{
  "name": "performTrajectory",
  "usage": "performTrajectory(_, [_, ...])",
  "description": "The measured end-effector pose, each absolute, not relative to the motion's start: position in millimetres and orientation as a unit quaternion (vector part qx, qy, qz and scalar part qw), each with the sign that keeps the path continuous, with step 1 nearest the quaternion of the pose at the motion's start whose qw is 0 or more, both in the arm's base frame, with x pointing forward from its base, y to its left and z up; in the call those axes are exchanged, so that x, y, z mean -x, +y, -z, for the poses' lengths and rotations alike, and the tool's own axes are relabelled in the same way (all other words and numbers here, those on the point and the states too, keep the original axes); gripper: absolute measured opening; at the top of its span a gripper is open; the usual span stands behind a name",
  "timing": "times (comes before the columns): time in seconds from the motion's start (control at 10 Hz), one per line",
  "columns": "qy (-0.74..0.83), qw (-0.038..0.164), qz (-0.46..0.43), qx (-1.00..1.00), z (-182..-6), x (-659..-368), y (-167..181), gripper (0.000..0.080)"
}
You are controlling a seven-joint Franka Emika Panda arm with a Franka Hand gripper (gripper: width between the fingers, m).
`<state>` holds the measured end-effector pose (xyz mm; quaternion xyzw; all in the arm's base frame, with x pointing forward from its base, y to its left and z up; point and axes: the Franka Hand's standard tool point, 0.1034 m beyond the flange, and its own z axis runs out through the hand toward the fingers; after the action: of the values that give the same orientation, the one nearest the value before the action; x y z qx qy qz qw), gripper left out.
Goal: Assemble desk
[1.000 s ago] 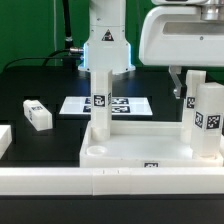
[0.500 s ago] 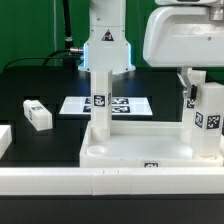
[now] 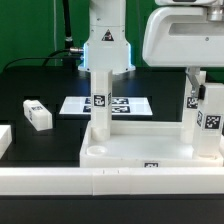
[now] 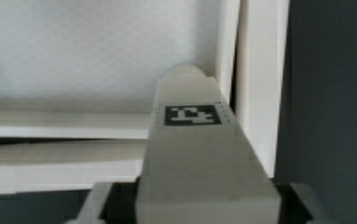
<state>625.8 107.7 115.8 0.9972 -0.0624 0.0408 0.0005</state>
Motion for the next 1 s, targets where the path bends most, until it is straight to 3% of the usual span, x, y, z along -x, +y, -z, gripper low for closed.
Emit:
performTrajectory(0.8, [-0.510, -0.032, -0.025, -0.859, -114.0, -624.9, 106.1, 0.0287])
performTrajectory(1.0, [-0.570, -0.032, -0.021, -0.821, -113.9, -625.0, 104.8, 0.0287])
